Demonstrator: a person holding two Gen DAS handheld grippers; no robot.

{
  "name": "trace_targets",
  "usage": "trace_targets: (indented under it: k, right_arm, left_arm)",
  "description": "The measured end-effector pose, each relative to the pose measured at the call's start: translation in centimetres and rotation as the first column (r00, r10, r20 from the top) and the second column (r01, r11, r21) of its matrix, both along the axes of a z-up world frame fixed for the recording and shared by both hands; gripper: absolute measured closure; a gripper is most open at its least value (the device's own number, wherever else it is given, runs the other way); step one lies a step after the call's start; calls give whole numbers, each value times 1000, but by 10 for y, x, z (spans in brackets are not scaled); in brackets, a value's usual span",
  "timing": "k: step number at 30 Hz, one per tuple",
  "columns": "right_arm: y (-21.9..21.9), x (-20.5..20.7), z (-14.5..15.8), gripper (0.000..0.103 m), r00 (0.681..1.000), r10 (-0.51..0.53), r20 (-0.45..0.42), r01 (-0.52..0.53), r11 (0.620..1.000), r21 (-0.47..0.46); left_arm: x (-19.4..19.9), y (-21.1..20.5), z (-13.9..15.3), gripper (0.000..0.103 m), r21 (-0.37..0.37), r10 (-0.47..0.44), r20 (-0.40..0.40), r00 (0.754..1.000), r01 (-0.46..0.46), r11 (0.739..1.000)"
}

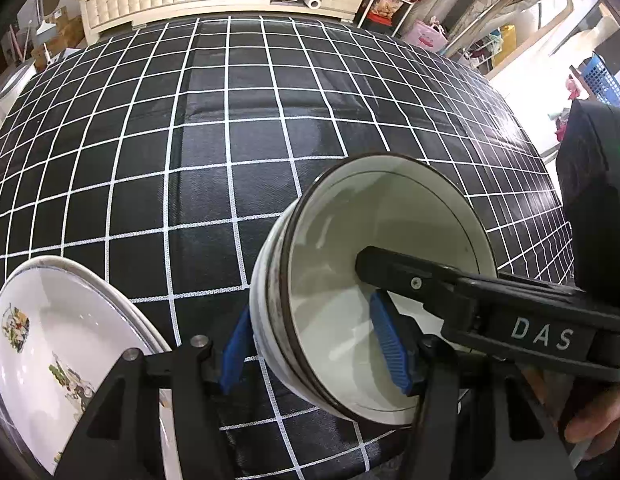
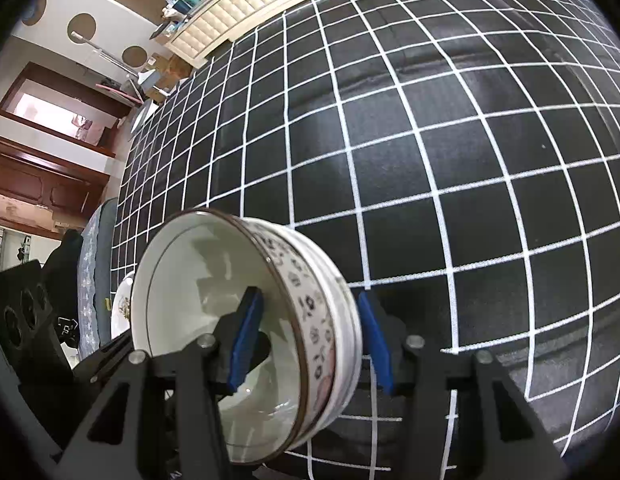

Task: Organize plates and bowls
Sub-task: 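Lift the bowl stack with the right gripper and carry it over the plates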

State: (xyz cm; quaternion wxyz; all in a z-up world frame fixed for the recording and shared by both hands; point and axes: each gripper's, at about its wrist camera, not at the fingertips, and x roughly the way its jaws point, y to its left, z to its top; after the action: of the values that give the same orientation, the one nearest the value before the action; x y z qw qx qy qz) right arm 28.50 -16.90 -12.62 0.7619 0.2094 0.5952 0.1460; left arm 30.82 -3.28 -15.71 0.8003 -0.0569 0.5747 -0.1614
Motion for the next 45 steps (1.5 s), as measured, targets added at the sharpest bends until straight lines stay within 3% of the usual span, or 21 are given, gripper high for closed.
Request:
trace_targets:
  k: [10,26,38,45]
  right_arm:
    - [11,-2,5,49,999,-26,-24,25,999,-44]
    - [43,-8,34,50,1000,0,10,0,997,-71]
    - [112,-11,60,50,994,99,53,-95,993,-72]
    - [157,-14,54,50,984,175,39,-172,983,-65]
  left_arm:
    - [-6,-1,2,47,4,20,-31,999,-20,1000]
    - [-20,28,41,47,2,58,20,998,-58,998]
    - [-49,104,73,48,13,177,70,982,-179,984]
    - [-67,151,71,49,14,263,59,963,-265,964]
